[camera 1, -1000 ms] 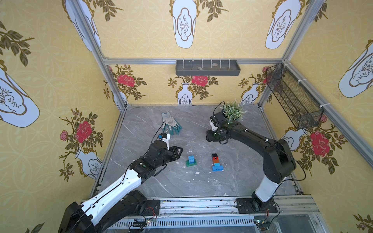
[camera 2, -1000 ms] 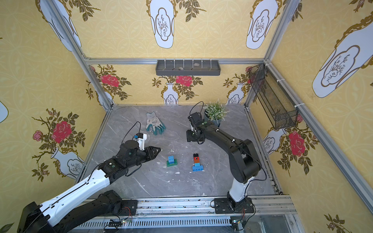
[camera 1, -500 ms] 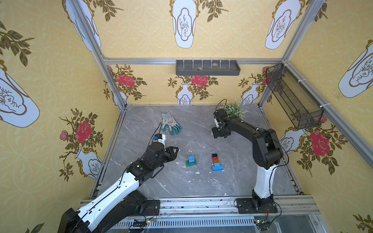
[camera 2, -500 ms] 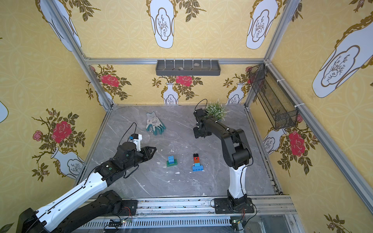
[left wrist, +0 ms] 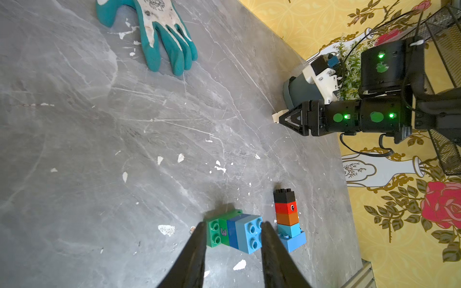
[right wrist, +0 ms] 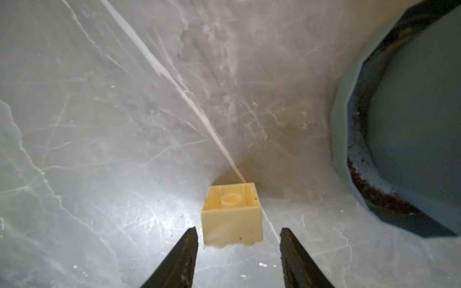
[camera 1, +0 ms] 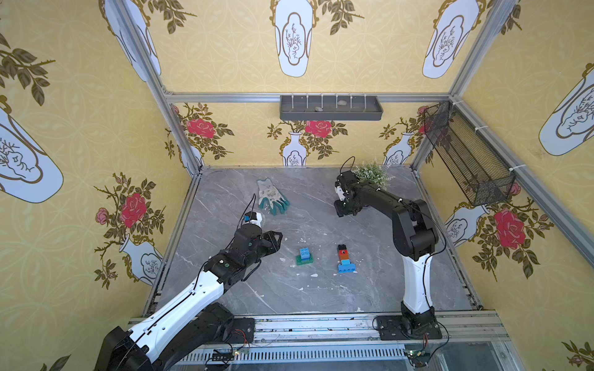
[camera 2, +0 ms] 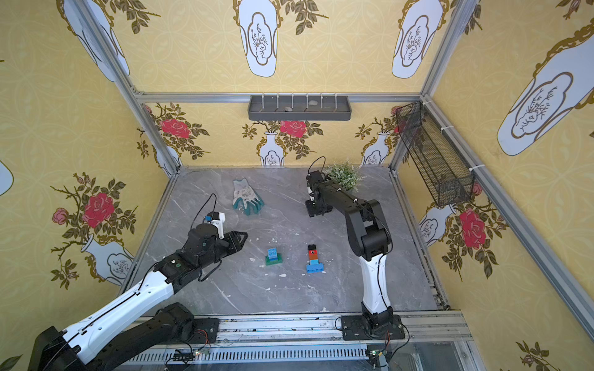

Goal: Assemble the number 1 with lego
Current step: Pick up the lego brick from the center of the board.

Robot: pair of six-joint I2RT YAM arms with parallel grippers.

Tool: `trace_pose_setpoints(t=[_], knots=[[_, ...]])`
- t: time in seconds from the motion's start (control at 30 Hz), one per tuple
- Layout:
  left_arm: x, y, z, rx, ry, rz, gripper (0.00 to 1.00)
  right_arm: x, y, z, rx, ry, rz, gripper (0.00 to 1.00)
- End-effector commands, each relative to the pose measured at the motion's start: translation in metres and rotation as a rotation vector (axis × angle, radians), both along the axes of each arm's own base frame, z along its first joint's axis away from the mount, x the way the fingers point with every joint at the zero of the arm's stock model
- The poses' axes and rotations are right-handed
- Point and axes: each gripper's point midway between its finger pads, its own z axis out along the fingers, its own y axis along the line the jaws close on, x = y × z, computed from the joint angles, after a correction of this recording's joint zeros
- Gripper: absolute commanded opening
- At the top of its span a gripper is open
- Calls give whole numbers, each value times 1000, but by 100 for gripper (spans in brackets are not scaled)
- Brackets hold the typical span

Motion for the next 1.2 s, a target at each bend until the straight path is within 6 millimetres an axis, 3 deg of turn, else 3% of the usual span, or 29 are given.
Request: trace_pose_setpoints(t=[0.0, 0.57, 0.73, 0.87, 0.97, 1.17], knots=[[6, -2, 7, -16, -25, -1, 38, 3, -2, -3, -15, 9, 10, 55], [10, -1, 5, -17, -13, 6, 36, 8, 4, -14, -5, 32, 26, 39], [10, 0, 6, -17, -10, 7, 37, 9, 6, -10, 4, 27, 31, 30], [9, 2, 7, -24, -8, 11, 40, 8, 8, 9, 23, -12, 45, 26], [8, 3, 11, -52, -1, 16, 43, 5, 18, 37, 58, -90, 95, 25], [12, 0, 33, -130, 7, -40, 51, -31, 60, 104, 141, -274, 339, 23]])
